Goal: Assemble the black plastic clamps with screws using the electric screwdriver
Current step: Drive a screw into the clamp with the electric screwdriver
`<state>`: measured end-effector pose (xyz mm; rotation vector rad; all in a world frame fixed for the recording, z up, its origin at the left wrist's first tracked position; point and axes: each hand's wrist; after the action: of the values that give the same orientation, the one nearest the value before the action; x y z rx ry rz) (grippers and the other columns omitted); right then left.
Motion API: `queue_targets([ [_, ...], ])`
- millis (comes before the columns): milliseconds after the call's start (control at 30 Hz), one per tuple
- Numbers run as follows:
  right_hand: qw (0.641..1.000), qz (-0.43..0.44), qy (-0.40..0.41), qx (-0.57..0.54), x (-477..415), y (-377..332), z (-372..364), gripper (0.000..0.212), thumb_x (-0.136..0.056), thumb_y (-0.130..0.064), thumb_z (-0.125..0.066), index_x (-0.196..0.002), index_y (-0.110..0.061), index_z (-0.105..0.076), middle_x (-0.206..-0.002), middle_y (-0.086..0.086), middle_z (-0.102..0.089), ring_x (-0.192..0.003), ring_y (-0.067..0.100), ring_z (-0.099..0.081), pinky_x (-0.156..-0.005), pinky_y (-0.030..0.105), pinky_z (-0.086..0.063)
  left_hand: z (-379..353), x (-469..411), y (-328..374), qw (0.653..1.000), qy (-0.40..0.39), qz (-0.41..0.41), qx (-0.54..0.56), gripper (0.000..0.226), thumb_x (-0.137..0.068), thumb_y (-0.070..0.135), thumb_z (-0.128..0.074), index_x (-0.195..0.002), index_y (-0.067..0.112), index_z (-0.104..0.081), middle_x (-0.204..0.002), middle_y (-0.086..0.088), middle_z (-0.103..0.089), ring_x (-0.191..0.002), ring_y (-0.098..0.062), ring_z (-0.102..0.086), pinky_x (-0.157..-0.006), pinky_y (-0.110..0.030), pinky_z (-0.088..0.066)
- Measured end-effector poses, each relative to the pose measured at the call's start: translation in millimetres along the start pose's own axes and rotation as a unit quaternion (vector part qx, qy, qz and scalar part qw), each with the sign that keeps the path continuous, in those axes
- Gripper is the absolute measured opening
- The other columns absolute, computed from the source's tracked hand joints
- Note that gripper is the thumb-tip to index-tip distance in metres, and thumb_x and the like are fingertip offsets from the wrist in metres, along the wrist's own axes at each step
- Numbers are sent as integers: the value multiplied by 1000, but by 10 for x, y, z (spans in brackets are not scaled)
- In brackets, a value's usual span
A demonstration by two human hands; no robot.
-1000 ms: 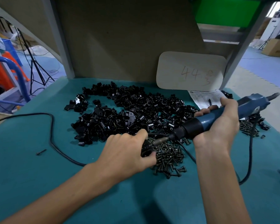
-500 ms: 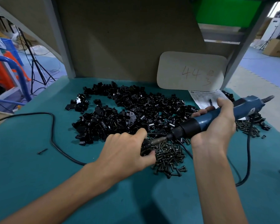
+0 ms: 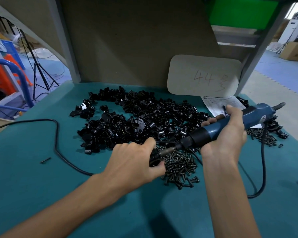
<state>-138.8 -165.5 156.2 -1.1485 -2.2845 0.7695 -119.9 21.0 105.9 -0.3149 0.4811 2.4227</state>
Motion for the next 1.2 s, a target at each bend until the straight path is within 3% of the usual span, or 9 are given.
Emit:
queue_targets([
  [300,1000,9,11,5,-31,19,-25,31,-85,-12,-74,-109,-12,-54,-57,-3,-56,-46,16,-53,-51,27,-49,-22,-10,-15,1000,-2,-5,7,34,-85,62,-52,-82,30,-41,-49,10,-44,-44,-7,-43,-49,-22,-26],
  [567,1000,-5,16,7,-57,27,9,31,-83,-11,-77,-103,-14,-53,-58,-1,-58,-47,16,-55,-52,28,-50,-48,29,-3,1000,7,9,10,35,-86,61,-52,-82,30,-37,-48,10,-41,-43,-8,-38,-56,-30,-32],
  [733,1000,-18,-2,8,-51,-11,50,36,-83,-19,-81,-108,-14,-56,-60,-3,-59,-50,15,-55,-54,29,-51,2,53,22,997,-47,15,67,40,-80,66,-56,-76,30,-38,-52,9,-47,-48,-9,-45,-55,-29,-34],
  [800,999,-23,-39,5,-49,-37,90,38,-84,-28,-82,-108,-17,-55,-64,-4,-58,-53,12,-56,-53,27,-52,23,24,33,972,-134,38,188,44,-71,67,-63,-73,27,-45,-54,11,-50,-48,-7,-46,-51,-28,-34],
  [900,997,1,-74,15,-117,-146,157,48,-83,-38,-84,-113,-16,-53,-70,-4,-60,-56,11,-58,-54,27,-53,56,-43,-29,903,-262,32,340,43,-69,59,-74,-66,25,-48,-55,13,-45,-49,-10,-41,-52,-28,-33],
  [1000,991,52,-67,108,-369,-340,330,47,-84,-32,-84,-117,-19,-53,-84,2,-65,-61,14,-61,-58,31,-57,69,-46,-202,869,-281,28,405,42,-75,53,-78,-63,27,-47,-57,15,-40,-52,-7,-37,-49,-22,-29],
  [1067,953,41,-95,284,-549,-408,510,45,-85,-22,-82,-115,-22,-50,-107,16,-67,-68,18,-63,-59,33,-58,51,-38,-292,884,-271,19,380,36,-78,59,-77,-69,33,-54,-59,17,-50,-53,-1,-44,-51,-16,-34],
  [1133,865,1,-150,479,-645,-361,749,47,-85,-15,-81,-116,-20,-48,-117,20,-62,-76,26,-66,-54,32,-59,20,-38,-324,894,-271,15,355,26,-77,67,-73,-81,46,-58,-72,27,-62,-63,8,-56,-59,-8,-40],
  [1200,762,-21,-193,618,-676,-231,1020,50,-84,-14,-82,-119,-20,-48,-111,14,-63,-83,31,-68,-60,40,-63,-17,-50,-331,907,-269,20,324,36,-74,75,-69,-95,49,-54,-88,31,-64,-79,13,-60,-69,-10,-46],
])
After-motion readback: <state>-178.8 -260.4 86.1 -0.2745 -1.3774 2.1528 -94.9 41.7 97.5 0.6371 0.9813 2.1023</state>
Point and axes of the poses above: each hand's wrist, its own x-axis away from the middle knuckle, its own z-axis out of the back of the hand, y = z × x
